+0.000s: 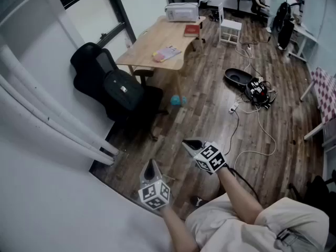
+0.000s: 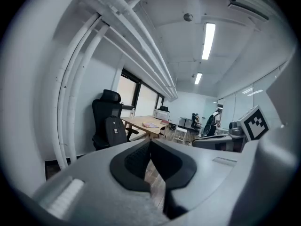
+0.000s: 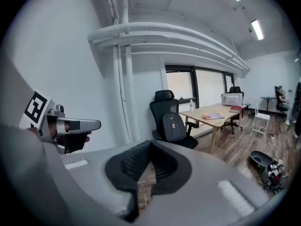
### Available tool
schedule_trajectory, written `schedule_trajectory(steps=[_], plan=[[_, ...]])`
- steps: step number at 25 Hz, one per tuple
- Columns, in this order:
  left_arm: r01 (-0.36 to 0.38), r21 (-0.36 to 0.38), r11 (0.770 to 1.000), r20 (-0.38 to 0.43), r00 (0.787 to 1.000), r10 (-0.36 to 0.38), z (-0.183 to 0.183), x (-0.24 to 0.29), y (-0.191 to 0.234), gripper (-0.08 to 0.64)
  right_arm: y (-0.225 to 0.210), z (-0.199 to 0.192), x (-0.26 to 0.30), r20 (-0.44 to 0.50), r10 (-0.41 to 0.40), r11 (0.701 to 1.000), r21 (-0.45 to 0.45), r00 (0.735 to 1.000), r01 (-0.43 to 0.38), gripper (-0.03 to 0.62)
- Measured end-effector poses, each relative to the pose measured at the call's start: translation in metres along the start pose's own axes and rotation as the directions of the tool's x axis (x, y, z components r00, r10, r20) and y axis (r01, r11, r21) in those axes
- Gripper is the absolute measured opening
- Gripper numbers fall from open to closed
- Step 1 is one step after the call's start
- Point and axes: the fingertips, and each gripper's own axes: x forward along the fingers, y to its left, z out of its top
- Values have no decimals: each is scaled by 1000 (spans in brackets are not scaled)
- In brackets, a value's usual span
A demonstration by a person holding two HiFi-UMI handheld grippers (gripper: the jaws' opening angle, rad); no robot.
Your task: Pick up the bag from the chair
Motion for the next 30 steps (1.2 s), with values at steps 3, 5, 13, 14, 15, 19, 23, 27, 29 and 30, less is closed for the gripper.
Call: schedule_trajectory(steps=[3, 5, 13, 14, 15, 19, 23, 27, 29, 30], plan=[[47, 4, 999, 15, 999, -47, 11, 16, -10, 8, -16, 9, -2, 7, -53, 998, 20, 999, 52, 0], [46, 8, 999, 19, 999, -47, 15, 17, -6, 6, -16, 12, 3, 0, -69, 998, 11, 998, 69, 0], [22, 15, 1000, 25, 999, -22, 29, 18, 21, 7, -6, 31, 35, 22, -65, 998, 10, 998, 65, 0], [16, 15, 1000, 19, 1000, -16, 32, 19, 24, 7, -6, 37, 40, 37, -59, 998, 30, 998, 58, 0], [4, 17, 1000, 11, 1000, -4, 34, 19, 30, 6, -4, 43, 46, 48, -46, 998, 53, 998, 43, 0], [-53, 10, 999, 9, 999, 53, 40, 23, 57, 6, 2, 57, 76, 63, 23, 996, 85, 998, -28, 0], [-63, 35, 997, 19, 998, 63, 54, 49, 65, 6, -18, 80, 100, 94, 35, 994, 104, 995, -45, 0], [-55, 54, 997, 9, 998, 54, 66, 78, 73, 6, -33, 90, 125, 110, 50, 988, 138, 993, -65, 0], [-37, 62, 997, -1, 999, 37, 71, 103, 76, 6, -46, 95, 138, 109, 50, 987, 145, 993, -66, 0], [-26, 72, 997, -8, 1000, 26, 74, 115, 75, 6, -53, 99, 145, 110, 48, 987, 148, 993, -64, 0]])
